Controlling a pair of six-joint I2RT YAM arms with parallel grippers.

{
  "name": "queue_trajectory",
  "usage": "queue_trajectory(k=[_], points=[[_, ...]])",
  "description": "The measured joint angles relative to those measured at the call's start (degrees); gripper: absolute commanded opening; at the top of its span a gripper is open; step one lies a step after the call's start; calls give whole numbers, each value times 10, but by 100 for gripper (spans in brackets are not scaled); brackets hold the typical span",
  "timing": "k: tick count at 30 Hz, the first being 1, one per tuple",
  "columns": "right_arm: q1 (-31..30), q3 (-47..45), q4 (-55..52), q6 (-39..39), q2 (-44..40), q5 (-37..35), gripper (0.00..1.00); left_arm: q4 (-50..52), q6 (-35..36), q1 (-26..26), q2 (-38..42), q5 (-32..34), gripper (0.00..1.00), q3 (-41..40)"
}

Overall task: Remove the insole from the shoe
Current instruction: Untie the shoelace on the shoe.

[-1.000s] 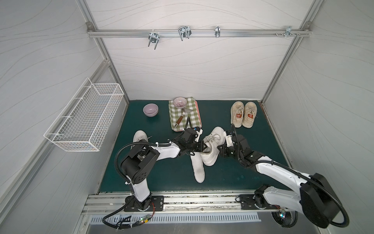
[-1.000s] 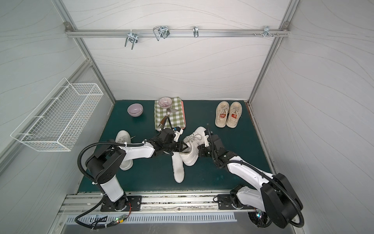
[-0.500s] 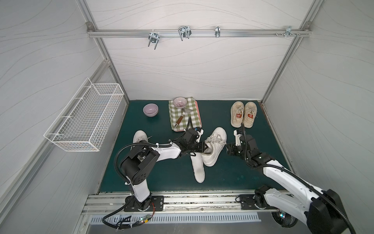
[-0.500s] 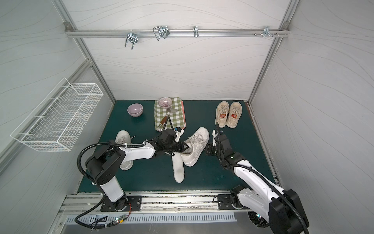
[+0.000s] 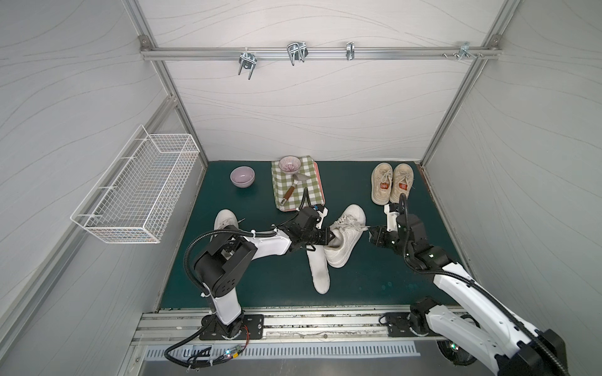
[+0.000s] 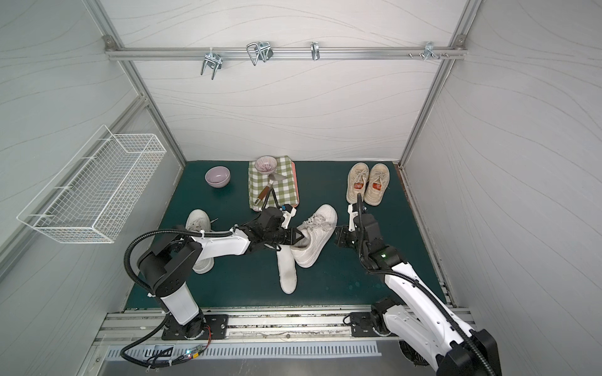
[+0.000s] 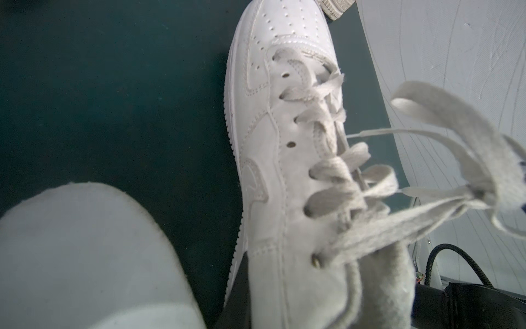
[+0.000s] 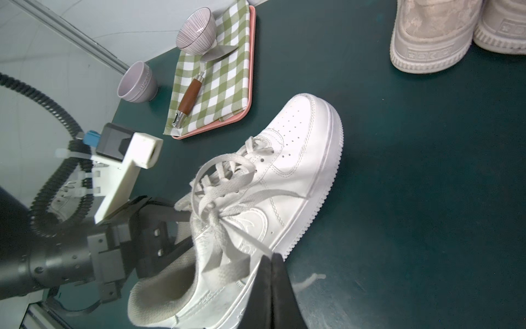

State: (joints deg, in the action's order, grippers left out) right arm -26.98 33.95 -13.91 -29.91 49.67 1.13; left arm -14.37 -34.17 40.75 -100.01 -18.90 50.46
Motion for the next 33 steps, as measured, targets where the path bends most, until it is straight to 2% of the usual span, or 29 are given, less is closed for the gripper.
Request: queue_trajectory(k=[3,10,14,15,17,19,24,29,33], points=[[-17,3,2,15,14,17,0,3,0,-3,0,-1,0,0],[-175,32,35,73,55,32,0,8,0,-7,0,-2,0,1],[-207,35,49,85,77,38,0,7,1,-7,0,-3,0,1],[-208,33,49,85,83,38,4,7,1,-7,0,-4,0,1],[-210,23,47,86,95,33,26,5,3,-7,0,-8,0,1],[-210,16,41,89,98,28,35,3,6,-7,0,-14,0,0],[-202,16,27,95,89,28,35,-27,11,-7,0,-35,0,-5],[-138,16,19,95,50,49,33,-48,19,-7,0,-53,0,-14],[-110,20,11,99,38,54,38,-47,30,-7,0,-58,0,-16]])
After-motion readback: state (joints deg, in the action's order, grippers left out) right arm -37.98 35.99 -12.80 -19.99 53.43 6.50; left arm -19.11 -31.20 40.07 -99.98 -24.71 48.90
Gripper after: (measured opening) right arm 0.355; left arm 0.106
